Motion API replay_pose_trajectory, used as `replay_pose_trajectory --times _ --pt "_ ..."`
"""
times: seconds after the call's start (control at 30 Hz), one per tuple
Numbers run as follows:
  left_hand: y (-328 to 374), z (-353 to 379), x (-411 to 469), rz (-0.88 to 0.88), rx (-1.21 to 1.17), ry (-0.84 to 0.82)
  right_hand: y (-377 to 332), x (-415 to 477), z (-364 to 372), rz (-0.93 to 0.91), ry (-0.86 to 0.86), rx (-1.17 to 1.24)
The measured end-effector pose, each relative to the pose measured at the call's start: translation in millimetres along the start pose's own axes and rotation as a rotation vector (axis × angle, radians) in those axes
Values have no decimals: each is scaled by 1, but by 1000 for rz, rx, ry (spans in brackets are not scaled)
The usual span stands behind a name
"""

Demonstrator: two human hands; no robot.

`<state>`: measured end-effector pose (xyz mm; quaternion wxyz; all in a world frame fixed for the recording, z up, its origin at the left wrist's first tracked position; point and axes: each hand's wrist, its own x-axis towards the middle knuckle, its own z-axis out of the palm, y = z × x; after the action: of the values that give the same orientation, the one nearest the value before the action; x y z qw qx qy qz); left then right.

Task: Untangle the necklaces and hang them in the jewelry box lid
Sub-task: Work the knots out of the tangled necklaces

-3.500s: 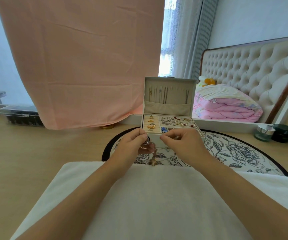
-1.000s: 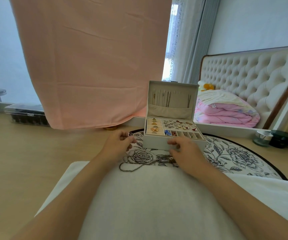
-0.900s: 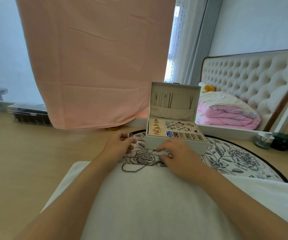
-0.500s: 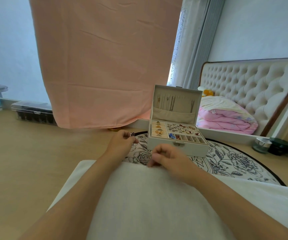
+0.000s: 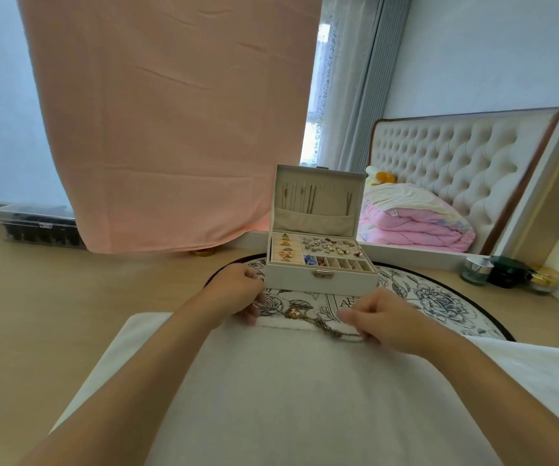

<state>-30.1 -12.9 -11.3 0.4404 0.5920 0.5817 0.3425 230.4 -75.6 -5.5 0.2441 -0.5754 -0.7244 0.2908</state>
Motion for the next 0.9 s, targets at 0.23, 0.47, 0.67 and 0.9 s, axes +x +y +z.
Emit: replay_pose_trajectory --times 0.23,0.47,0.67,0.9 --pt "1 0 -12 -4 688 46 -6 -14 3 40 -15 -222" --pt "5 25 -38 480 917 126 -18 -12 18 45 -6 -453" --pt "-7 45 -40 593 791 -156 -3 -13 11 27 -32 -302" --pt "-18 44 -38 554 692 -188 -2 -11 2 -11 137 755"
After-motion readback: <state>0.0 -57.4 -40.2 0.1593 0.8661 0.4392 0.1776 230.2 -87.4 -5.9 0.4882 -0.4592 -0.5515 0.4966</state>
